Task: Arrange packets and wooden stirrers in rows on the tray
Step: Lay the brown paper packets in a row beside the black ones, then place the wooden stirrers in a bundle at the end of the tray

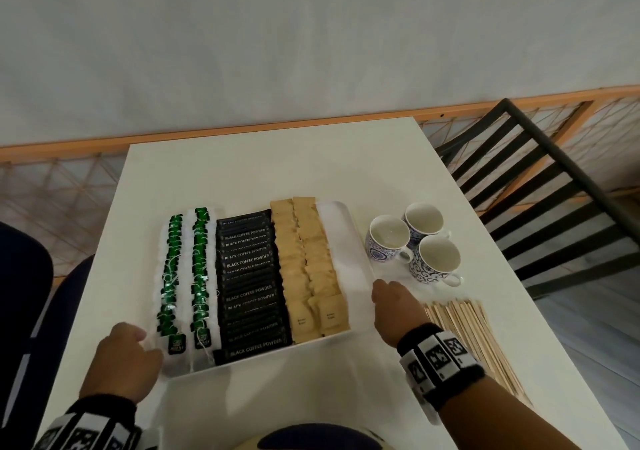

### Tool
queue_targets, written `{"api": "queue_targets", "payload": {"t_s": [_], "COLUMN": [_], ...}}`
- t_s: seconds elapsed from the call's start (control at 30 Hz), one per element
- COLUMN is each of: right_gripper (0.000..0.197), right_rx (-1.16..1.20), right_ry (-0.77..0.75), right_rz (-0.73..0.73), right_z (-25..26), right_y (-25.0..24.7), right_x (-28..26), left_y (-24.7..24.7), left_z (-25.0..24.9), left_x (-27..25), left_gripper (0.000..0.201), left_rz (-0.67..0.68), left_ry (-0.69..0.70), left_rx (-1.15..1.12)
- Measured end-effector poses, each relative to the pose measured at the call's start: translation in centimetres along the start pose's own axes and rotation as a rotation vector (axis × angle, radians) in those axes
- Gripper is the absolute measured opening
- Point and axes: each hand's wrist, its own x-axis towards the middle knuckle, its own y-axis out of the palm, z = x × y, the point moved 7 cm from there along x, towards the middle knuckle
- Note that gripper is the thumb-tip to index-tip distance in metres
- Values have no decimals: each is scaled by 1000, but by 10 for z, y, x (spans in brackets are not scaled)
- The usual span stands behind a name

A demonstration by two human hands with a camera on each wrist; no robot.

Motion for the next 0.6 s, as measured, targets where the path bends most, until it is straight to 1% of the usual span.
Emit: {"api": "queue_targets", "payload": {"t_s": [0.03,0.07,0.1,0.2,0.3,0.37,0.4,0.43,0.47,0.5,0.53,0.6], "right_gripper": [25,24,23,20,23,25,27,28,27,27,27,31], "right_rx": [10,13,11,15,35,71,91,112,135,154,160,122], "right_ry": [3,2,2,-15,-11,-13,-17,-12,-6,3,18,107], "right_rz": [-1,-1,8,34,44,45,44,42,25,-13,-65,-174], "right_z": [0,1,2,7,10,11,11,10,8,3,-4,-27], "right_y": [0,0,0,2,4,6,6,7,5,2,-3,-15], "right_x": [0,-1,-2,-9,-18,-24,-29,-33,-37,-42,-46,-53], "left_y": [3,9,14,22,25,28,29,31,33,35,42,53], "left_z": [9,19,25,35,45,57,62,66,73,82,102,135], "left_x": [2,7,10,19,30,41,45,49,56,63,82,111], "left_gripper": [34,31,26,13,23,36,41,41,34,25,24,29], "left_rz": [10,34,66,99,87,107,119,129,129,119,110,76], "left_ry": [-44,-81,-90,-49,-24,-28,-27,-48,-47,-66,-89,-162], "left_rx": [3,11,15,60,46,20,-11,-76,-146,-170,-173,-134]}}
